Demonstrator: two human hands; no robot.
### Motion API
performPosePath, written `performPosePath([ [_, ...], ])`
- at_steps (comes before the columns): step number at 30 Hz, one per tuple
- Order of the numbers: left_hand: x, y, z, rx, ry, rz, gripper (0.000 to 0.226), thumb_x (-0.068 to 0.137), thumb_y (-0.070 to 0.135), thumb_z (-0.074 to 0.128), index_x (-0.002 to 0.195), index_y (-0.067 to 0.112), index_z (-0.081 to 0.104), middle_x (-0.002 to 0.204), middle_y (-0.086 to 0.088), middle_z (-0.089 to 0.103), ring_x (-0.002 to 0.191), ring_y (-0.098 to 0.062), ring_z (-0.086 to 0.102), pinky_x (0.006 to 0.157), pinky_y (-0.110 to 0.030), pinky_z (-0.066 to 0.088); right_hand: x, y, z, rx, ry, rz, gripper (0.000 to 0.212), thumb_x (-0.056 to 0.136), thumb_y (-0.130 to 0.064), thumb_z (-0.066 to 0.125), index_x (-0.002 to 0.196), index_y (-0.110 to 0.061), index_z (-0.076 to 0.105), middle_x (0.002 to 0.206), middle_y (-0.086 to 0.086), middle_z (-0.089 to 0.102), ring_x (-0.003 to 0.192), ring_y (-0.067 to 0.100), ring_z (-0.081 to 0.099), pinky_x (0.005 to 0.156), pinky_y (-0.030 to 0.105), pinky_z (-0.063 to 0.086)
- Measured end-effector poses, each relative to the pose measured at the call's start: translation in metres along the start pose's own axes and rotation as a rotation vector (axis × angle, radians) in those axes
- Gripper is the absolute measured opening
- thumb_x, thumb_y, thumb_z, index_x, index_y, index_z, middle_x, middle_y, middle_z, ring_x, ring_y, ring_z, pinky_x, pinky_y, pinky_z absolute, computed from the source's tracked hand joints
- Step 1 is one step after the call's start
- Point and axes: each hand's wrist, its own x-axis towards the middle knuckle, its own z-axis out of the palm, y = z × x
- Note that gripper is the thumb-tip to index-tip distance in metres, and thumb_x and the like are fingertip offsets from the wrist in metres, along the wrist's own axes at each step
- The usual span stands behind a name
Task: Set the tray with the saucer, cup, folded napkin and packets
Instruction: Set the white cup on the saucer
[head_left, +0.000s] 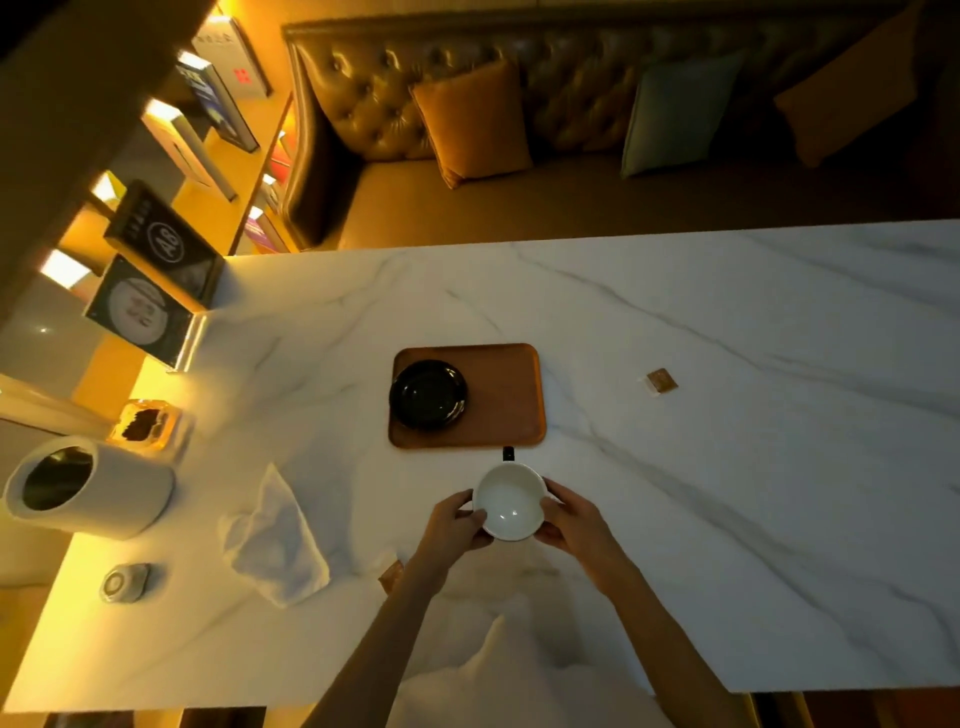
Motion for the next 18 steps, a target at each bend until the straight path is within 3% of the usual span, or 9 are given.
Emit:
performPosePath([
  [5, -0.001, -0.008, -0.047, -0.033, 0.014, -0.027, 0.047, 0.093, 0.007, 0.057, 0.139, 0.01, 0.048, 0.097, -0.007, 0.07, 0.084, -0.019, 0.071, 0.059, -0.021, 0.058, -0.001, 0.004, 0.044, -0.003, -0.048, -0.02, 0.036, 0.094, -0.013, 0.054, 0.129, -0.02, 0.055, 0.111, 0.008, 0.067, 0.1, 0.024, 0.068, 0.078, 0.032, 0.06],
  [9, 0.001, -0.01, -0.077, -0.002, 0.023, -0.042, 0.05, 0.092, 0.009, 0.06, 0.14, 0.012, 0.047, 0.09, 0.0, 0.068, 0.082, -0.014, 0.07, 0.059, -0.019, 0.059, 0.004, 0.008, 0.072, -0.024, -0.068, -0.009, 0.039, 0.094, -0.014, 0.055, 0.133, -0.019, 0.051, 0.12, 0.014, 0.063, 0.105, 0.029, 0.066, 0.086, 0.04, 0.058],
  [18, 0.015, -0.01, -0.117, -0.031, 0.026, -0.028, 0.047, 0.093, 0.014, 0.06, 0.139, 0.013, 0.047, 0.095, -0.001, 0.069, 0.087, -0.017, 0.072, 0.062, -0.019, 0.058, 0.036, 0.003, 0.106, -0.094, -0.113, 0.008, 0.046, 0.09, -0.013, 0.061, 0.134, -0.019, 0.049, 0.116, 0.011, 0.064, 0.099, 0.025, 0.068, 0.074, 0.031, 0.061],
])
